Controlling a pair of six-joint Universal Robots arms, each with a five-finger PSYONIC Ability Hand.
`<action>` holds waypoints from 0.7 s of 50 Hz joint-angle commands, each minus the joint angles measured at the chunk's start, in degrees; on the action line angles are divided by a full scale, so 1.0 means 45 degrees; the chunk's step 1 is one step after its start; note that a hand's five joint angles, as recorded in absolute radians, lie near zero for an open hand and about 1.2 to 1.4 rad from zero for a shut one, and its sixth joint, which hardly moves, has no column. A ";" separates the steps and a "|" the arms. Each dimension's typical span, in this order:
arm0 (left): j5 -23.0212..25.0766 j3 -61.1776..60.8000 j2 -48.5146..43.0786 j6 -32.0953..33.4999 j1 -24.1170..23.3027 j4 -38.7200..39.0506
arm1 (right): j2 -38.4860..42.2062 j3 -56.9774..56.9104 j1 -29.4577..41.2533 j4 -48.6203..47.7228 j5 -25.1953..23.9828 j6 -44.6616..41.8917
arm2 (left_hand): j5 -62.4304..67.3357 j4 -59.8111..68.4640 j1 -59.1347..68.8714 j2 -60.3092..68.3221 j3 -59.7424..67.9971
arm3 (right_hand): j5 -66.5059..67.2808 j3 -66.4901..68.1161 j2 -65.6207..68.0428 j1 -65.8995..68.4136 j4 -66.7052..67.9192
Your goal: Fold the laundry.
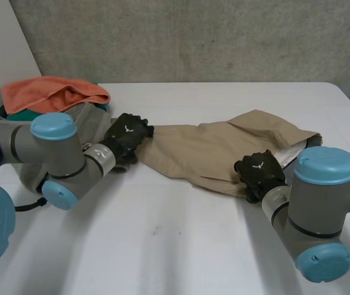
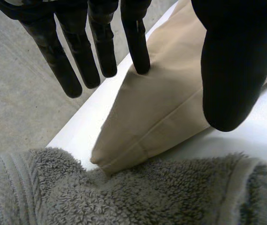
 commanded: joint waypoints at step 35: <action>-0.1133 -0.4073 1.2676 -0.2966 -0.0722 -0.0049 | -0.7748 -0.5112 -0.0344 0.5288 0.0004 -0.2156 | 1.1080 1.1080 1.0926 1.1108 1.1093 | 0.3035 0.2899 0.2909 0.3869 0.2846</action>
